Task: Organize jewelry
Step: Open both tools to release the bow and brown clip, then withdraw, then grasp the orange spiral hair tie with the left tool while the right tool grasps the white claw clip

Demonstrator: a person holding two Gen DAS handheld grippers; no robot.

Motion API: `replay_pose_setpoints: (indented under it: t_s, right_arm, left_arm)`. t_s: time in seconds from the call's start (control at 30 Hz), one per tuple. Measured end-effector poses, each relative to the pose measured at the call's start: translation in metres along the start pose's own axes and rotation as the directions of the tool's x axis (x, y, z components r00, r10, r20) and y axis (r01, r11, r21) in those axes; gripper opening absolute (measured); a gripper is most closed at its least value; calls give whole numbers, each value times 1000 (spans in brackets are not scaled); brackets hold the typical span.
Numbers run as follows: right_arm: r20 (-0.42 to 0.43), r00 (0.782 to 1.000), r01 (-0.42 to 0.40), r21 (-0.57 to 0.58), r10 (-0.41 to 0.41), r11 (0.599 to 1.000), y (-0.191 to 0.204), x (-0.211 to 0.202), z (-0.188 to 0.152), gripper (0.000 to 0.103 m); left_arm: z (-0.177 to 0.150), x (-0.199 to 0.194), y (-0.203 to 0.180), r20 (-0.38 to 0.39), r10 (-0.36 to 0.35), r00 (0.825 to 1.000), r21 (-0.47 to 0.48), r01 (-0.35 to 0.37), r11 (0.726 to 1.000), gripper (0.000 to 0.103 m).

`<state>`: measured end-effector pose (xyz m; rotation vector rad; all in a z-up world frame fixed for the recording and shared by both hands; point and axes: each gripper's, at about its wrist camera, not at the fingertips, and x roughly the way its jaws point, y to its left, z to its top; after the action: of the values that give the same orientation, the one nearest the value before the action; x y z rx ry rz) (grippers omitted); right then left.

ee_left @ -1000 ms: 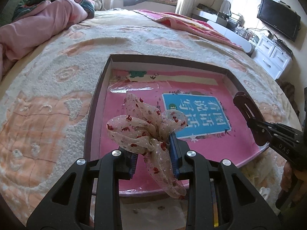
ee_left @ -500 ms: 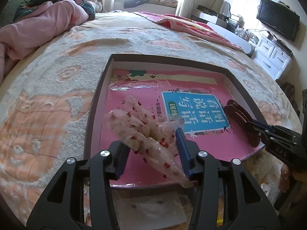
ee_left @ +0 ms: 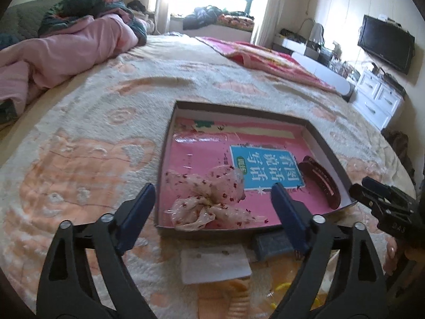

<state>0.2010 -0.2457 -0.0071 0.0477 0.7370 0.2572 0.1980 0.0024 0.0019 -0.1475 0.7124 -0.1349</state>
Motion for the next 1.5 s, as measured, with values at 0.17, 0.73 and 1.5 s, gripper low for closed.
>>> replay_pose_setpoints:
  t_s: [0.17, 0.73, 1.5]
  right_arm:
    - [42, 999, 2, -24, -1, 1000, 5, -23, -5, 77]
    - [61, 998, -25, -32, 27, 999, 14, -67, -32, 82]
    - [-16, 996, -93, -99, 92, 991, 42, -71, -69, 86]
  left_arm:
    - [0, -18, 0, 33, 10, 999, 9, -11, 1000, 92]
    - [-25, -55, -1, 70, 8, 998, 18, -10, 1000, 92]
    - [-81, -59, 0, -26, -25, 999, 80, 27, 996, 91]
